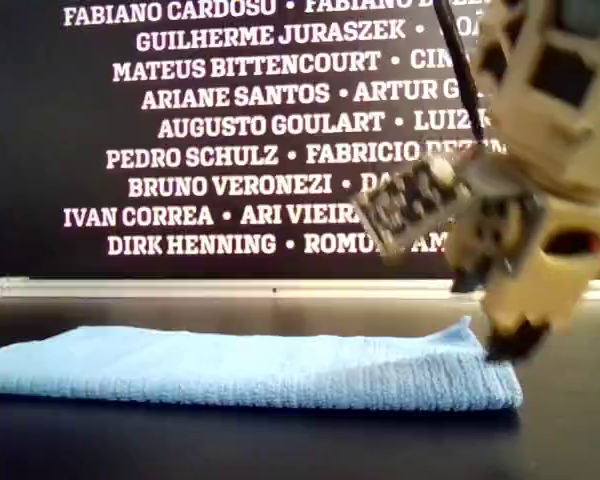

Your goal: Fold a cloth

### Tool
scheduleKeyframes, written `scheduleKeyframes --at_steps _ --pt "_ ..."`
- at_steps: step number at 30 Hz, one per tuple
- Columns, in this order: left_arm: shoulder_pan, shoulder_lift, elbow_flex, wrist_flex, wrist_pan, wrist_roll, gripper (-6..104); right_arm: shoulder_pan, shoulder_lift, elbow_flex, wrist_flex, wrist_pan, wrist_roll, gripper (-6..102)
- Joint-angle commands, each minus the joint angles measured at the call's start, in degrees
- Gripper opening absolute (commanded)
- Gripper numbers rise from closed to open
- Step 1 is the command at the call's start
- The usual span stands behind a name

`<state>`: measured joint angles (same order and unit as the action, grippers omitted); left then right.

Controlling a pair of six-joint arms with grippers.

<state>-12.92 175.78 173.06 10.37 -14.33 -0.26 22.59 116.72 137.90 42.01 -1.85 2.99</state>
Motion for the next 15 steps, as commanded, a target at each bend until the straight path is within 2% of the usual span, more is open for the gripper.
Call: scheduleKeyframes --at_steps 1,9,15 --pt "0.53 1.05 -2.9 -0.18 -0.44 0.35 54 0.44 2.81 -0.79 0.79 -0.7 -0.35 100" --pt "0.53 1.05 -2.9 -0.18 -0.44 0.35 54 0.44 1.93 -0.35 0.79 -0.79 0.35 100" --pt "0.53 1.05 -2.9 -0.18 -0.44 0.35 54 -0.18 -7.65 -2.37 0.26 -0.79 0.7 100"
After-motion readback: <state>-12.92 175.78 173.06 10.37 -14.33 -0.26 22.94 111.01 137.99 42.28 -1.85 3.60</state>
